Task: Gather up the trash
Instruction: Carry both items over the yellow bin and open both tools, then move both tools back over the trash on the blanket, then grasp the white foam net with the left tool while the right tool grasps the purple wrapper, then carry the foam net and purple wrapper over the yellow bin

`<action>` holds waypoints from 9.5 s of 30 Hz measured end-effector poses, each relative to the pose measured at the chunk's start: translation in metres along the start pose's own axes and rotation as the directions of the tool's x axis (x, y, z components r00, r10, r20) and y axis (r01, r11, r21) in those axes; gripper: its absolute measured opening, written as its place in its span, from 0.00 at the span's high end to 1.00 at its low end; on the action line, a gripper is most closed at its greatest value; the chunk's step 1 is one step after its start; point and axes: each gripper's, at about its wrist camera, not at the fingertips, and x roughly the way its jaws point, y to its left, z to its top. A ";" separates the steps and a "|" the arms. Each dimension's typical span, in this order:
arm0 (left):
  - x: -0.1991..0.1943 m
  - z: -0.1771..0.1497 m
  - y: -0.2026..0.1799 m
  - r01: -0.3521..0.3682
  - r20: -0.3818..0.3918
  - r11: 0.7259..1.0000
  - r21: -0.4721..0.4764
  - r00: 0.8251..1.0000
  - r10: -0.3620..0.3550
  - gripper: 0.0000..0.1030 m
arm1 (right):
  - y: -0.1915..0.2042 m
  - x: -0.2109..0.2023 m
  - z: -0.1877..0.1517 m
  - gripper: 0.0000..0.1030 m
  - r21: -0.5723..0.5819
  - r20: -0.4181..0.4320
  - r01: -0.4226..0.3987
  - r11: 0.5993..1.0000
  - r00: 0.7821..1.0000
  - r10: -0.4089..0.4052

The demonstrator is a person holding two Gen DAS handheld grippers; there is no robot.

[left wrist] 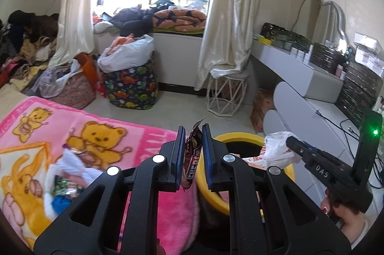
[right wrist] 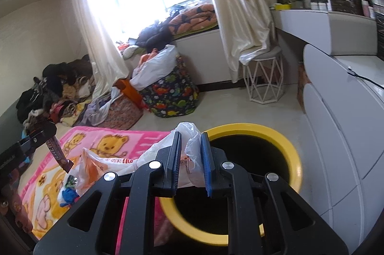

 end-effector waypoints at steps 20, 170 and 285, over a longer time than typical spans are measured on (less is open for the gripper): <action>0.089 0.004 -0.074 0.188 -0.105 0.982 0.009 0.977 -0.186 0.91 | -0.081 0.018 -0.015 0.84 0.027 0.002 0.211 0.977 0.978 -0.211; -0.031 -0.146 0.315 -0.327 -0.287 0.747 -0.578 0.939 0.189 0.83 | 0.224 0.089 -0.133 0.79 -0.298 -0.534 -0.450 0.842 0.809 0.244; 0.088 -0.051 -0.063 0.185 -0.244 0.982 0.035 0.955 -0.171 0.83 | -0.093 0.004 -0.008 0.79 0.183 -0.075 0.064 0.981 0.996 -0.051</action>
